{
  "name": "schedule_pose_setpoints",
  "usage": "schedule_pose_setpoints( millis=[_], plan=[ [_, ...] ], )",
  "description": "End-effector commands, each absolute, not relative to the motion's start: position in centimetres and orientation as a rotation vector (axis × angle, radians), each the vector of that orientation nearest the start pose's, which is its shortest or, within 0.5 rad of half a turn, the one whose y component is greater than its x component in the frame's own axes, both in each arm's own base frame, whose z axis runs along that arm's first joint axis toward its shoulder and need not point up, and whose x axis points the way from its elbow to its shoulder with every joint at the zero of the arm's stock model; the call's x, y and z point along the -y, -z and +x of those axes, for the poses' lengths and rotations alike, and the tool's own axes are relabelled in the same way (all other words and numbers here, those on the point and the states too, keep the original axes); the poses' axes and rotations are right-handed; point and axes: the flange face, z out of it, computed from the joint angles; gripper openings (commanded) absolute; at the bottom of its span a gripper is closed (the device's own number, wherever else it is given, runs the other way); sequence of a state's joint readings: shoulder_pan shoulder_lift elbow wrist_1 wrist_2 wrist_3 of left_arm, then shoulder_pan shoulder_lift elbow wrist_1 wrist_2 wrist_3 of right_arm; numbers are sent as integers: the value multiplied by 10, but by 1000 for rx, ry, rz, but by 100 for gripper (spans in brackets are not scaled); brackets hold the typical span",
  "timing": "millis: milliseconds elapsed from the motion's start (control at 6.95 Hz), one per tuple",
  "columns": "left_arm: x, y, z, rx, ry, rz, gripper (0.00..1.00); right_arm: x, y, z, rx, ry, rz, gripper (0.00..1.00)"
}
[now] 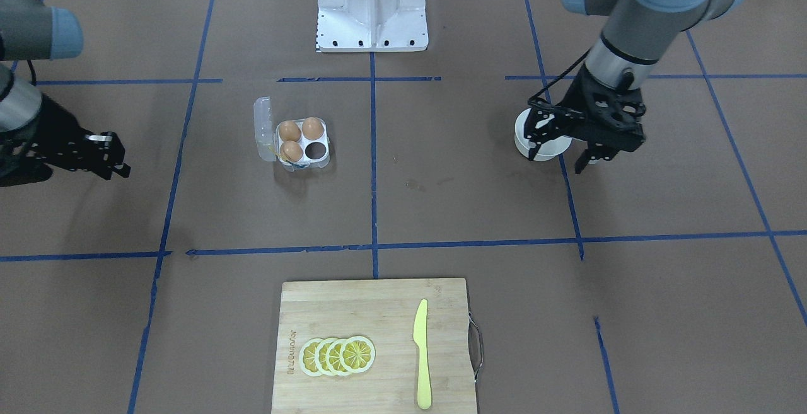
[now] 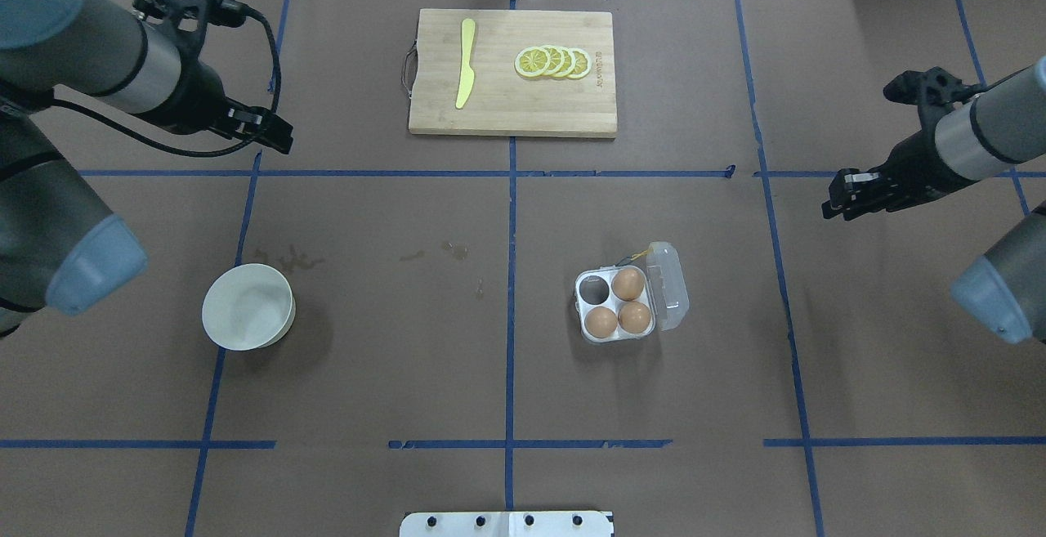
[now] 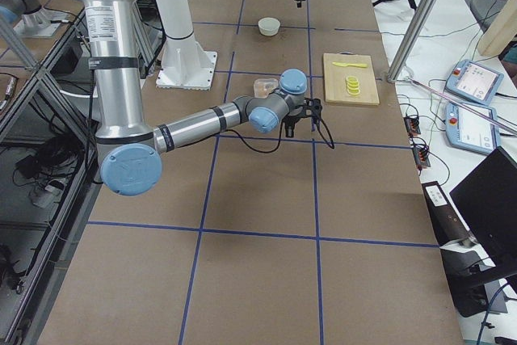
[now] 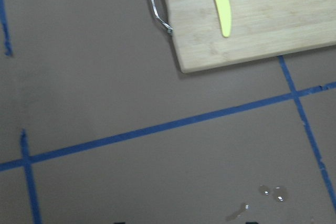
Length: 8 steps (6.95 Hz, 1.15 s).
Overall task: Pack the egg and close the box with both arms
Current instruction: 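Raise the left gripper away from the carton while the right arm reaches in, then push the clear lid shut with the right gripper while the left arm withdraws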
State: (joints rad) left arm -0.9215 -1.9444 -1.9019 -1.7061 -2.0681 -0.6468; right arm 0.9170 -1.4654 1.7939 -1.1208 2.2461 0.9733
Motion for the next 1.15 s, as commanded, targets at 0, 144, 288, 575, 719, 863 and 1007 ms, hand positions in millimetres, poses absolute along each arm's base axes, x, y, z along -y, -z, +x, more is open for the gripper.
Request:
schedule_pose_setpoints(
  millis=[0, 144, 288, 575, 719, 863, 1007],
  plan=[
    [534, -316, 249, -815, -270, 410, 82, 451, -381, -356, 1033, -68, 30, 0],
    [535, -317, 246, -813, -267, 411, 82, 437, -347, -387, 1077, -82, -1, 0],
    [539, -320, 242, -805, -271, 414, 82, 419, -311, -426, 1109, -100, -6, 0],
    [546, -326, 236, -790, -278, 419, 82, 390, -228, -469, 1194, -143, -56, 0],
    [556, -332, 218, -766, -293, 441, 82, 393, -220, -442, 1173, -162, -74, 0],
    [561, -360, 192, -720, -336, 449, 82, 422, -231, -404, 1163, -210, -87, 0],
    [565, -388, 154, -669, -371, 461, 82, 454, -252, -358, 1147, -289, -76, 99]
  ],
)
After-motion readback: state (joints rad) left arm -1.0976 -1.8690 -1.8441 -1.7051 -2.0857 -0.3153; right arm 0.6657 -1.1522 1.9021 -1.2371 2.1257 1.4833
